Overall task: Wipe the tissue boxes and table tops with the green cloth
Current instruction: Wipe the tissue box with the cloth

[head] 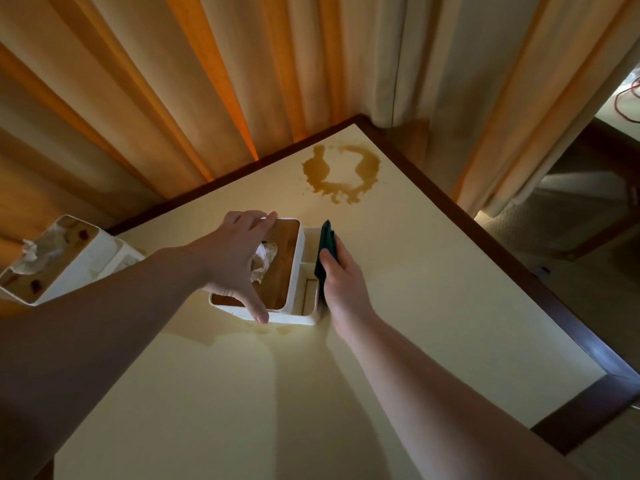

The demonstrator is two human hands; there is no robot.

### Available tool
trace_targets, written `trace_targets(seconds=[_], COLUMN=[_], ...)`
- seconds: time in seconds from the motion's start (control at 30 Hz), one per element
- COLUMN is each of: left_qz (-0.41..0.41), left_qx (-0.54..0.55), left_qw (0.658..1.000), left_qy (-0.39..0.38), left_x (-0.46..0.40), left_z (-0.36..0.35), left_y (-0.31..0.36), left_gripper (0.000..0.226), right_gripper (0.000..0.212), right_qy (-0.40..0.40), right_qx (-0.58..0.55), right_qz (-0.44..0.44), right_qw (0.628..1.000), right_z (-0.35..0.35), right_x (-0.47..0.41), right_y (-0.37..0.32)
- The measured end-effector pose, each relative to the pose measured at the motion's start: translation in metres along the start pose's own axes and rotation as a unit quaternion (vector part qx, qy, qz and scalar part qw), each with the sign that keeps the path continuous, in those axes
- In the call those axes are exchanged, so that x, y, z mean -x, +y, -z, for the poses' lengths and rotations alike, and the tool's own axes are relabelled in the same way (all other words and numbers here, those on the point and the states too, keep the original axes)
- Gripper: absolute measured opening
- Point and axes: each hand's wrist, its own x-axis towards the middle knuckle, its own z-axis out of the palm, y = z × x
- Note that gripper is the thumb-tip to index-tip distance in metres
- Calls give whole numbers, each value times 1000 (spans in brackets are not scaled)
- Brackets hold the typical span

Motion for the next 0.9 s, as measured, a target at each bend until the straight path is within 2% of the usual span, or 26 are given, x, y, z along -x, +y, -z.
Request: trace_targets(seconds=[0.1,0.3,0.47,0.77,0.9], left_qz=[5,18,24,16,19], left_qx=[-13,-25,-32,-26,-40], left_qw=[1000,999,999,999,999], left_qy=[9,30,29,18,19], left_x=[-1,3,4,3,1], left_z=[-1,-4,-3,-1,-2], left_y=[3,6,8,9,10], left_gripper=[172,171,173,171,171], right_gripper=[56,37,41,35,41], right_qy=[8,4,18,4,-2], right_qx=[13,30,13,14,12], right_qz=[1,16,-3,-19,-16], right_qw=[1000,999,1000,1000,1000], right_z=[0,6,2,1,3], right_x=[-8,33,71,-17,-12], right_y=[-4,19,32,-14,-6])
